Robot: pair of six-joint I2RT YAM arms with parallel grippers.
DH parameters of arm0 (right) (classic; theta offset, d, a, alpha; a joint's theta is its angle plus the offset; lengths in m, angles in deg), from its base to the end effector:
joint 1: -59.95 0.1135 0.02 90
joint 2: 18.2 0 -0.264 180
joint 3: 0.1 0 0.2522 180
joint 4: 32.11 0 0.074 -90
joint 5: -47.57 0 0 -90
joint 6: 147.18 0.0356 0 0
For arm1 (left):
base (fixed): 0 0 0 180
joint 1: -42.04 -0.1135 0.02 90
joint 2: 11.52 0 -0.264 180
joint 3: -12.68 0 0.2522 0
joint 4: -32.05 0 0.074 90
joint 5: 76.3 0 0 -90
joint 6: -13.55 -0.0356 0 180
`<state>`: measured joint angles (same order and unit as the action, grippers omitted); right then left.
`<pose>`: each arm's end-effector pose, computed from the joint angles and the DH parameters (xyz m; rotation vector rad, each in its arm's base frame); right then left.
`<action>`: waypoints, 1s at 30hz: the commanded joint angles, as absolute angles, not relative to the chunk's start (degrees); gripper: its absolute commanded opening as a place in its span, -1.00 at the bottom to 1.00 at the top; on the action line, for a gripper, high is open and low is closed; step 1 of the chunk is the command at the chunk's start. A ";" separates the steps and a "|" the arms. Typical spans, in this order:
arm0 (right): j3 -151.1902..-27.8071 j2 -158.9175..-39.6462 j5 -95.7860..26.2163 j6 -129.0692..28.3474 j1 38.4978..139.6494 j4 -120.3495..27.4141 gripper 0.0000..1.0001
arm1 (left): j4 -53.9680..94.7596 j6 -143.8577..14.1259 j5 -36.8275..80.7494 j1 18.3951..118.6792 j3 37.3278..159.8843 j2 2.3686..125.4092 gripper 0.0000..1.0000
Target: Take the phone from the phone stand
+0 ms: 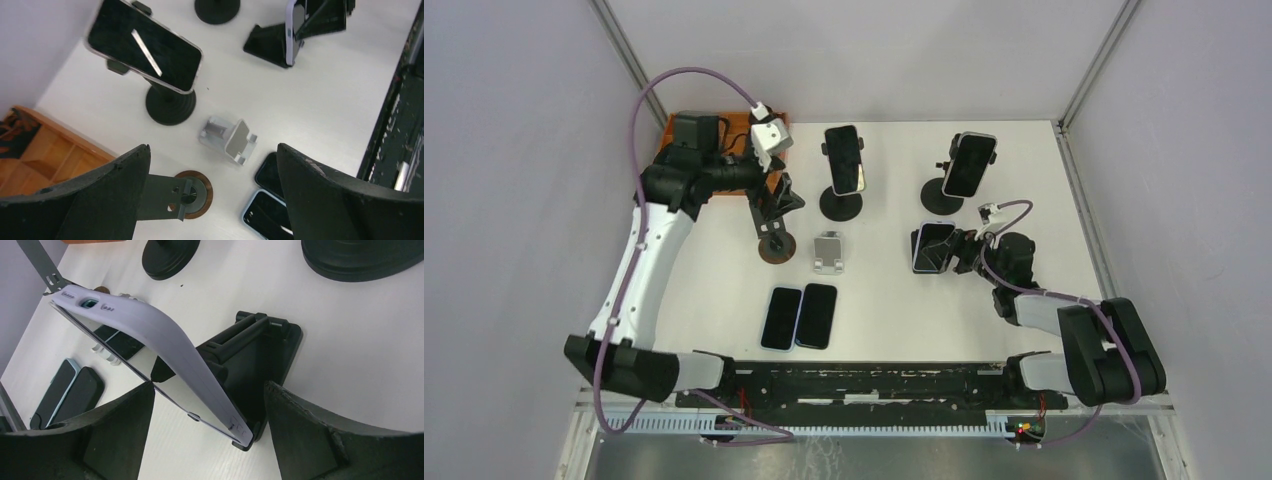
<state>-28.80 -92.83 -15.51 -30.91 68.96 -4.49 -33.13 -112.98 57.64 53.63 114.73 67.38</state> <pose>0.2205 0.0513 0.1536 -0.0401 1.9467 0.8576 0.2645 -0.0795 0.4050 1.2019 1.7661 -0.6262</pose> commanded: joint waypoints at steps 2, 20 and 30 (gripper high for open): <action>-28.78 -96.05 -13.41 -30.42 70.03 5.94 0.68 | -24.49 -98.13 50.06 53.61 113.21 60.55 1.00; -24.13 -96.03 -19.13 -28.04 76.64 9.67 -0.13 | -37.60 -105.17 56.01 53.64 100.31 56.73 1.00; -27.81 -89.83 -17.40 -28.49 81.41 3.10 -1.00 | -38.77 -111.91 60.65 53.64 95.93 52.24 1.00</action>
